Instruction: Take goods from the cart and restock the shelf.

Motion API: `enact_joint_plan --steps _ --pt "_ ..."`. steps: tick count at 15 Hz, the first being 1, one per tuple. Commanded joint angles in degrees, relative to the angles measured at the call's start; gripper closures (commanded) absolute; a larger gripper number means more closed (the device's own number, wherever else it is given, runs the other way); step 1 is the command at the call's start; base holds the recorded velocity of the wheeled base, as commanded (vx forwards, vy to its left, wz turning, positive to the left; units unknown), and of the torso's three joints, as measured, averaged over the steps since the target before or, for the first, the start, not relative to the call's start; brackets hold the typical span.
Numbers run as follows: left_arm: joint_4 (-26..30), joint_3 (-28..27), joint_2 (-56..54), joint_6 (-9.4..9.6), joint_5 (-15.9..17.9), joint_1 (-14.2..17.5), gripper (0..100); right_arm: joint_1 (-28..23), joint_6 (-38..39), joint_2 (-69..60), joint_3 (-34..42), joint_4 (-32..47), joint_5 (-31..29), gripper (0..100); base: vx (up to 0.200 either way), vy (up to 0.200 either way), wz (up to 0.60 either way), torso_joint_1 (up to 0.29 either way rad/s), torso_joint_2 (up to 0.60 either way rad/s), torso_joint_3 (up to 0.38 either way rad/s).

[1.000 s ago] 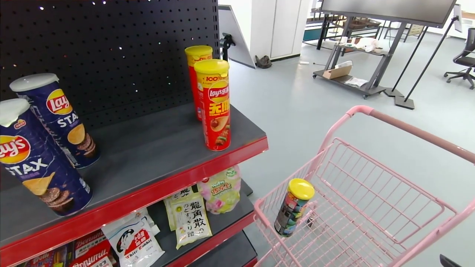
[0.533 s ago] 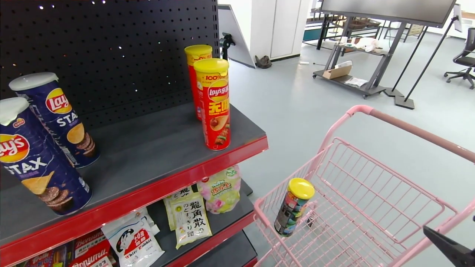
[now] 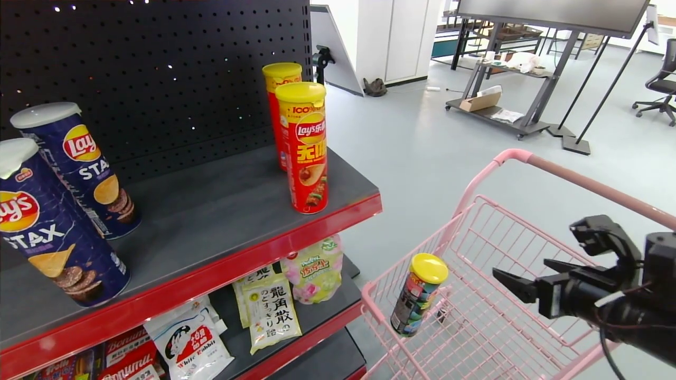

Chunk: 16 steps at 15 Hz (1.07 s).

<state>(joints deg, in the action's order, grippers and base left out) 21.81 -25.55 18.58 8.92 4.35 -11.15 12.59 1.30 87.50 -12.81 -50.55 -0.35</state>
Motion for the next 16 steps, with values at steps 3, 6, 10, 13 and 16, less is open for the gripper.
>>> enact_joint_plan --steps 3,6,10,13,16 --pt "-0.01 -0.73 2.69 -0.05 0.04 -0.01 0 10.7 1.95 24.64 1.56 -18.79 0.18 0 0.0 0.0 0.0 0.0 0.0 0.0" --pt "0.08 -1.43 3.22 -0.05 -0.05 -0.01 0 11.75 1.86 28.69 0.95 -23.36 0.35 0 0.0 0.0 0.0 0.0 0.0 0.0" --pt "0.08 -1.26 3.48 -0.05 0.04 -0.01 0 12.37 2.74 31.41 -0.37 -24.5 0.62 0 0.0 0.0 0.0 0.0 0.0 0.0" --pt "0.08 -1.43 3.48 -0.05 0.04 -0.01 0 12.02 2.74 34.84 -2.04 -28.9 0.62 0 0.0 0.0 0.0 0.0 0.0 0.0" --pt "0.08 -1.52 3.39 -0.05 0.04 -0.01 0 11.93 2.56 37.74 -3.97 -30.48 0.62 0 0.0 0.0 0.0 0.0 0.0 0.0"
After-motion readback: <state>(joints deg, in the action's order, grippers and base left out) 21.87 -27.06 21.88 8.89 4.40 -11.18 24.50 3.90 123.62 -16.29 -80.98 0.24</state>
